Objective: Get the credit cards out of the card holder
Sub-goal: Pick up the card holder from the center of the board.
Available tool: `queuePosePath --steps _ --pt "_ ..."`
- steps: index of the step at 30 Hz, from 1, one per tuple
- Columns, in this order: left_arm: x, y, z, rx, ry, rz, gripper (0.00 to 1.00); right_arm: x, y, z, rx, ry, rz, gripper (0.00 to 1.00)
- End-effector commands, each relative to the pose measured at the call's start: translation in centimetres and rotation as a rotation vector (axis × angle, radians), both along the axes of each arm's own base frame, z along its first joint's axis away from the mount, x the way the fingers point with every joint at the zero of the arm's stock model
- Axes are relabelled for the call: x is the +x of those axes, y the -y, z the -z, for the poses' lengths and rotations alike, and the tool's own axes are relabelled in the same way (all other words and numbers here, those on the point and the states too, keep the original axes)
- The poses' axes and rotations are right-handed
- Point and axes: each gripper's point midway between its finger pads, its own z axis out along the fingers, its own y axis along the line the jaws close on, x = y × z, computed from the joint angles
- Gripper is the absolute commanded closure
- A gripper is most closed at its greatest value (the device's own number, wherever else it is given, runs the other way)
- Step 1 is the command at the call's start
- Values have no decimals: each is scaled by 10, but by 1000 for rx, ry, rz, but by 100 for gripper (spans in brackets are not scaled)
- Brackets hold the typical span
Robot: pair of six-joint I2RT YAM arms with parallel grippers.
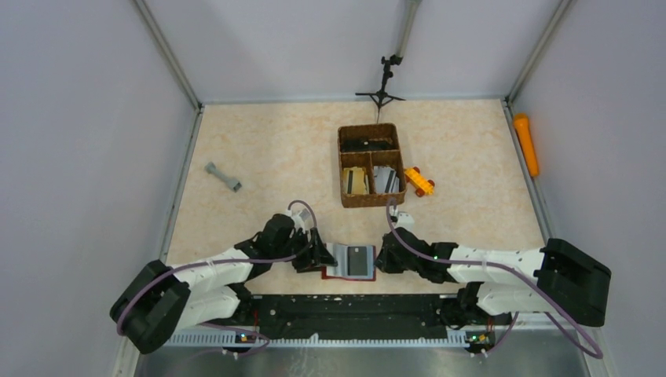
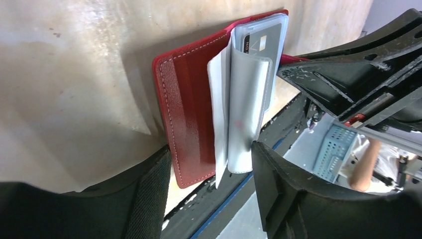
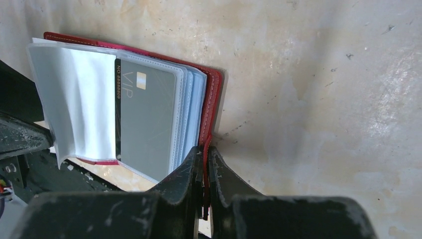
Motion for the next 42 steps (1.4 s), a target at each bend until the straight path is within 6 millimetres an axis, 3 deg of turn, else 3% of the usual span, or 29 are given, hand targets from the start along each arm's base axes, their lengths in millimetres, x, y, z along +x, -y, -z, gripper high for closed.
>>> queuePosePath --steps 1,4,7,9,12,17,24,30,31,37,42 --pt "-8 4 9 -28 -34 33 37 1 -6 -6 32 19 -4 100" --pt "-7 7 0 -68 -10 42 33 0 -4 -3 23 15 -2 100" --pt "-6 11 -20 -139 53 50 14 -1 -4 -3 30 16 -2 100" --pt "-4 11 -30 -172 99 35 9 -1 -5 -4 38 18 -4 100" --pt "-3 10 -31 -182 111 26 10 0 -8 -6 49 19 -9 100" --pt "-5 9 -16 -123 54 45 16 -1 -11 -8 61 18 -17 100" --pt "3 5 5 12 9 41 44 -2 -12 -9 68 16 -24 100" --pt "5 6 0 -9 28 33 95 -2 -12 -10 70 17 -22 100" --pt "5 7 -2 -20 33 34 100 -2 -12 -9 69 15 -22 96" --pt "5 16 -20 -126 61 34 100 0 -8 -18 82 42 -12 51" --pt "9 22 -52 -247 125 6 100 1 2 -31 150 74 37 18"
